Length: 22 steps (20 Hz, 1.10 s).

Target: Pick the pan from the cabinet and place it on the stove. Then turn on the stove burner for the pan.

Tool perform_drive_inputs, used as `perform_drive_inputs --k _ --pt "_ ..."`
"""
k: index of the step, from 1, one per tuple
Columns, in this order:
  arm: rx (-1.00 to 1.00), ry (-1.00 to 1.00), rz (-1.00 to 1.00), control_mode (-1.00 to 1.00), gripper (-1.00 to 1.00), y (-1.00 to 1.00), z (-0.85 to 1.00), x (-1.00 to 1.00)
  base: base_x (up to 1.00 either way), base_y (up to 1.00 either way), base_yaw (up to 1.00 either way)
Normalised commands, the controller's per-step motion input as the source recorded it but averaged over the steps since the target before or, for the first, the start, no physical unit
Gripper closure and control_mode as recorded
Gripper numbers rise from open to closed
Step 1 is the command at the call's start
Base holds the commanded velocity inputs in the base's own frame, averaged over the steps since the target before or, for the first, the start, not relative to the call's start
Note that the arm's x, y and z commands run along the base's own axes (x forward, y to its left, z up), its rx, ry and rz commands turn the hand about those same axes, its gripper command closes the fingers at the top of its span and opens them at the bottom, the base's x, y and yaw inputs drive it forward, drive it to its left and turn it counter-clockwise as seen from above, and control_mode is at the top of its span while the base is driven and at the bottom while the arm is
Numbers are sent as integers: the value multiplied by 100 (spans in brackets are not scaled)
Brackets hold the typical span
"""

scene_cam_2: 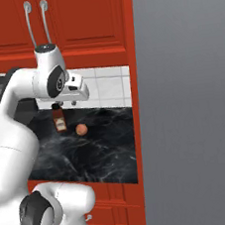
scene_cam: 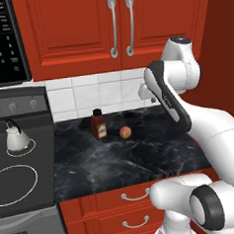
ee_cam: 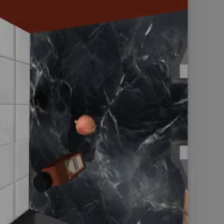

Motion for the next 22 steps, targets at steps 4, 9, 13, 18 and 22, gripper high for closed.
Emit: perform_drive_inputs --k 4,9,13,18,22 --pt "0 -5 0 -100 -100 0 0 -16 0 0 0" --pt "0 -28 -2 -100 -100 20 3 -30 0 0 0" --pt "-4 -35 -8 -100 -100 63 11 -1 0 0 0" --pt "-7 -26 -8 -100 -100 78 17 0 0 0 0" --pt "-5 -21 -8 -100 -100 57 38 6 0 0 0"
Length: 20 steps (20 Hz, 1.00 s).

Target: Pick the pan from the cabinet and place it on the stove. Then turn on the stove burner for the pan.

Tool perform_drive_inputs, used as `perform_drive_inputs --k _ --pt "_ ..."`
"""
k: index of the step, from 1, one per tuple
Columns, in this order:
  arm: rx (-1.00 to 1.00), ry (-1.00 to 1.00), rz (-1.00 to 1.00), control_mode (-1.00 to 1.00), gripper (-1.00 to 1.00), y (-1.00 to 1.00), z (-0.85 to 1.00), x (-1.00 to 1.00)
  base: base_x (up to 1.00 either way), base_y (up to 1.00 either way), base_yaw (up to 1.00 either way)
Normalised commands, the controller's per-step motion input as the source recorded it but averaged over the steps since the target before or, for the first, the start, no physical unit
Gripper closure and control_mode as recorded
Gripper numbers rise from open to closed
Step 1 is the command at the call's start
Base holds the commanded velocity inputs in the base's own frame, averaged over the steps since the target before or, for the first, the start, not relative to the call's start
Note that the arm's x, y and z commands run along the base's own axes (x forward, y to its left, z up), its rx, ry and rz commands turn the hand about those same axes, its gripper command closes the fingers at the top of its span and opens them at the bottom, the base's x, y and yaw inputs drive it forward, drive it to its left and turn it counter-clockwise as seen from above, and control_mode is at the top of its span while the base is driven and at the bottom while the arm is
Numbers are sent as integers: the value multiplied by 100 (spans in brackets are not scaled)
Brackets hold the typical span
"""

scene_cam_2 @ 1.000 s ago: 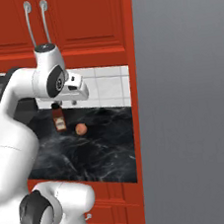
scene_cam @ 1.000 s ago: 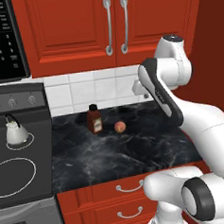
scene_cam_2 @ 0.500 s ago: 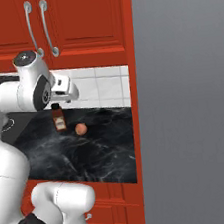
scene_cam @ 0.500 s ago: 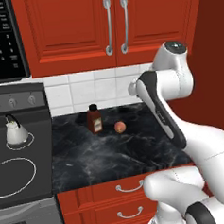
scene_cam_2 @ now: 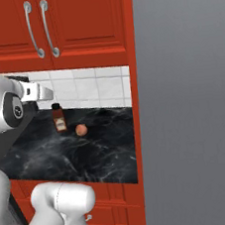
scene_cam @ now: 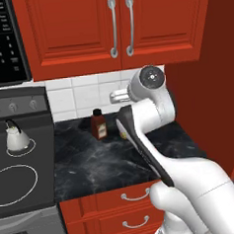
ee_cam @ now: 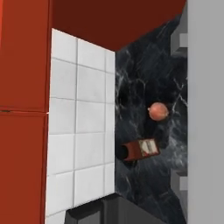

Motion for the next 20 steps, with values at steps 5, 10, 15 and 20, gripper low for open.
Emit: perform_drive_inputs --k 5,10,15,20 --pt "0 -16 -1 -100 -100 23 55 13 0 0 0" --pt "0 -4 -1 -100 -100 5 8 0 0 0 0" --pt "0 -7 1 -100 -100 -21 0 1 0 0 0" --pt "0 -20 8 -100 -100 -35 9 0 0 0 0"
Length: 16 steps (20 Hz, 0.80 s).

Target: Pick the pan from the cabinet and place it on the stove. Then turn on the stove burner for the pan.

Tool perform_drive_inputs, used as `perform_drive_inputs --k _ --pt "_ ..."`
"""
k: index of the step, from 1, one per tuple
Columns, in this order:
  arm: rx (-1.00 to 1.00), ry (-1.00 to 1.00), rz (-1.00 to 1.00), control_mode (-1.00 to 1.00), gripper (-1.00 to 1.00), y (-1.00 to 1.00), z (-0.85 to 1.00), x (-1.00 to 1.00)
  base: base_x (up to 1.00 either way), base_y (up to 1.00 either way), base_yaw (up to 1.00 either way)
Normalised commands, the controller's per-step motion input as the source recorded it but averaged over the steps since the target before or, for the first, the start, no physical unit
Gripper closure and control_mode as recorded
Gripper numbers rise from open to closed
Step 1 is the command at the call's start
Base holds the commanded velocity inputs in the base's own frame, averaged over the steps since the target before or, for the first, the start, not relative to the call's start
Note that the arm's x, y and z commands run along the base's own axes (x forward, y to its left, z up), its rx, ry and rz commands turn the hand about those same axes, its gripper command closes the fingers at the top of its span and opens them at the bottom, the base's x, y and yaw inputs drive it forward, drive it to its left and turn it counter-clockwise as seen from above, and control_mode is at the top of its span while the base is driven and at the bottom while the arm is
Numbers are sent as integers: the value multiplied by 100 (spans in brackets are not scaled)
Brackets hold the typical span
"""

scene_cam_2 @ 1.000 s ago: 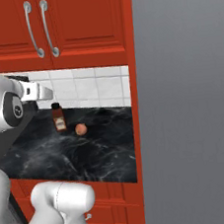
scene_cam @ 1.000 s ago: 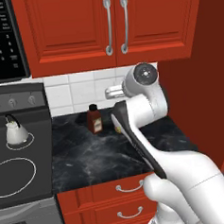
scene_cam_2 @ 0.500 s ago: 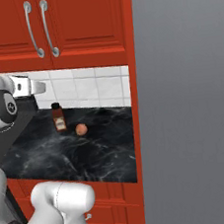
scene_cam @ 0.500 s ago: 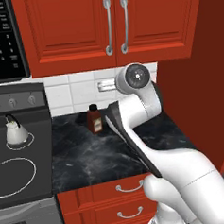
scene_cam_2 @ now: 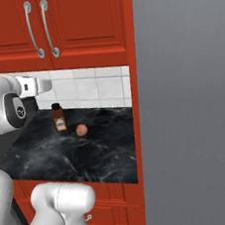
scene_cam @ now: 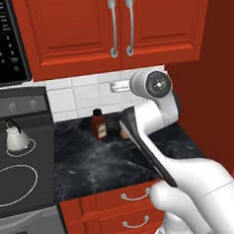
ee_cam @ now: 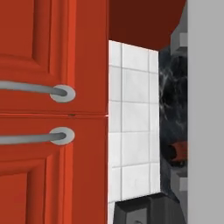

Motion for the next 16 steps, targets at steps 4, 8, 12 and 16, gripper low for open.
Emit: perform_drive_inputs --k 4,8,12,16 --pt "0 -24 14 -100 -100 -24 24 0 0 0 0" --pt "0 -23 14 -100 -100 -6 48 0 0 0 0" --pt "1 -17 13 -100 -100 0 53 0 0 0 0" --pt "0 -11 11 -100 -100 2 55 0 0 0 0"
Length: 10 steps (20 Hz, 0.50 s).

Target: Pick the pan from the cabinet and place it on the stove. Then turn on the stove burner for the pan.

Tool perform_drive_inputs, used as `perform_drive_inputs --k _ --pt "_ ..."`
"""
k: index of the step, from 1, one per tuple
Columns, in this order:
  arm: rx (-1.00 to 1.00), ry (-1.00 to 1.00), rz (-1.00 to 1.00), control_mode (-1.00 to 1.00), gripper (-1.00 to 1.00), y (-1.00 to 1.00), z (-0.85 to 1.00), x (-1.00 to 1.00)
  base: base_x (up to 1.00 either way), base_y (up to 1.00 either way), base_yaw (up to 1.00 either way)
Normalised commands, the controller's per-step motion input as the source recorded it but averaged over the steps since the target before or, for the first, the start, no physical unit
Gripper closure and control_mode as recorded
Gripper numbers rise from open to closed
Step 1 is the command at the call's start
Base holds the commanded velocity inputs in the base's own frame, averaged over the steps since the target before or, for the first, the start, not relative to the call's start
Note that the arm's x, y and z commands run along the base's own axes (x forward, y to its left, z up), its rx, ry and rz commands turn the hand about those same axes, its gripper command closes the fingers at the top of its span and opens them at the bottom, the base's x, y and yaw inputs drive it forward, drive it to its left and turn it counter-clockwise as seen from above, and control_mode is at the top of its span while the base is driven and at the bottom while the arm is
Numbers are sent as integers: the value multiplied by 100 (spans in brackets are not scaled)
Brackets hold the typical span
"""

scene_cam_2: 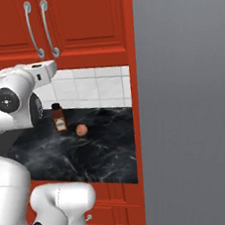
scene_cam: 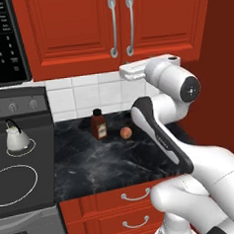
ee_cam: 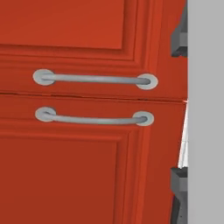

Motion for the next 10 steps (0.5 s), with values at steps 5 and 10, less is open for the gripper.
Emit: perform_drive_inputs --k 5,10 --pt "0 -10 5 -100 -100 0 33 0 0 0 0" --pt "-2 -14 -2 -100 -100 0 11 1 0 0 0"
